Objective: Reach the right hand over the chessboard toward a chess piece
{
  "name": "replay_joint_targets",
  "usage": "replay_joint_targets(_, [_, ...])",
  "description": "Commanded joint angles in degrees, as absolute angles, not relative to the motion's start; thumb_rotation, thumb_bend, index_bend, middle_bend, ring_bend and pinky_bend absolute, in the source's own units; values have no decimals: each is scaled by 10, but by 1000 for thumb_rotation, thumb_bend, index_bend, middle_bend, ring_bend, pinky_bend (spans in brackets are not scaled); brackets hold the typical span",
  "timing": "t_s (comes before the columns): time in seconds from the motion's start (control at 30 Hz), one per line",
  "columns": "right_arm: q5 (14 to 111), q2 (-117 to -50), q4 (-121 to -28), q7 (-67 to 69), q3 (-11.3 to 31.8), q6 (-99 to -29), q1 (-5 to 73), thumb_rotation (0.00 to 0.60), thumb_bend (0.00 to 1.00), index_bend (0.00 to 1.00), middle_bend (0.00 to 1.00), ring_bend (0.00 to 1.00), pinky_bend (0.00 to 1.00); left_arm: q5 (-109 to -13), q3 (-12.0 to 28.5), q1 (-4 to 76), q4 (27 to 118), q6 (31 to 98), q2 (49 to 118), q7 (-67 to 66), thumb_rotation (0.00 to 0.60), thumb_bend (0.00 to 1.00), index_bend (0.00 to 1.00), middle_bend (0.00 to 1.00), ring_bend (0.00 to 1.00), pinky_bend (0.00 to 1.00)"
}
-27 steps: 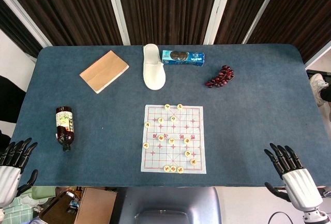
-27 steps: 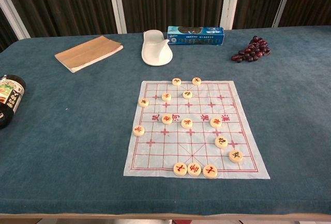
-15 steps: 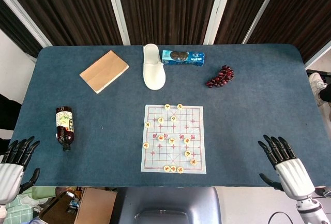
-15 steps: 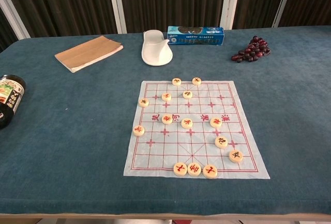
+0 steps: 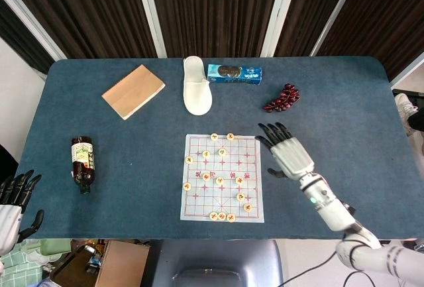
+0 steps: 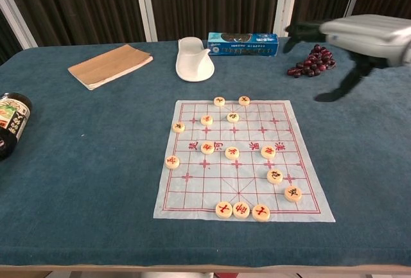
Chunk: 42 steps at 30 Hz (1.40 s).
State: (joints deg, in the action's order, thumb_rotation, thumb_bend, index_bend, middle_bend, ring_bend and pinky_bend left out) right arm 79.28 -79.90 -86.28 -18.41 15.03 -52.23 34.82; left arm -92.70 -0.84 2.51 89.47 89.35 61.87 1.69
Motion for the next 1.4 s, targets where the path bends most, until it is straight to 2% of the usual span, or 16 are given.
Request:
replay_joint_targets(0.03, [725, -877, -795, -246, 188, -466, 421, 600, 367, 382, 0, 0, 0, -925, -7, 24, 894, 894, 618, 19, 600, 445, 0, 0, 0, 19])
replay_joint_targets(0.17, [700, -938, -731, -253, 192, -449, 467, 600, 404, 449, 0, 0, 0, -918, -5, 25, 893, 891, 617, 23, 600, 446, 0, 0, 0, 19])
replay_joint_targets(0.3, [680, -987, -673, -238, 193, -428, 500, 600, 436, 477, 0, 0, 0, -913, -3, 25, 894, 889, 615, 28, 600, 445, 0, 0, 0, 19])
replay_joint_targets(0.6, [654, -1068, -574, -241, 180, -410, 549, 600, 441, 508, 0, 0, 0, -911, -2, 21, 892, 896, 611, 38, 600, 445, 0, 0, 0, 18])
replay_joint_targets(1.13, [615, -1147, -464, -234, 187, -389, 601, 600, 440, 519, 0, 0, 0, -910, -3, 19, 889, 898, 607, 49, 600, 446, 0, 0, 0, 18])
replay_joint_targets(1.4, [604, -1168, -429, -229, 189, -381, 614, 600, 478, 554, 0, 0, 0, -911, -3, 17, 888, 900, 604, 59, 600, 446, 0, 0, 0, 17])
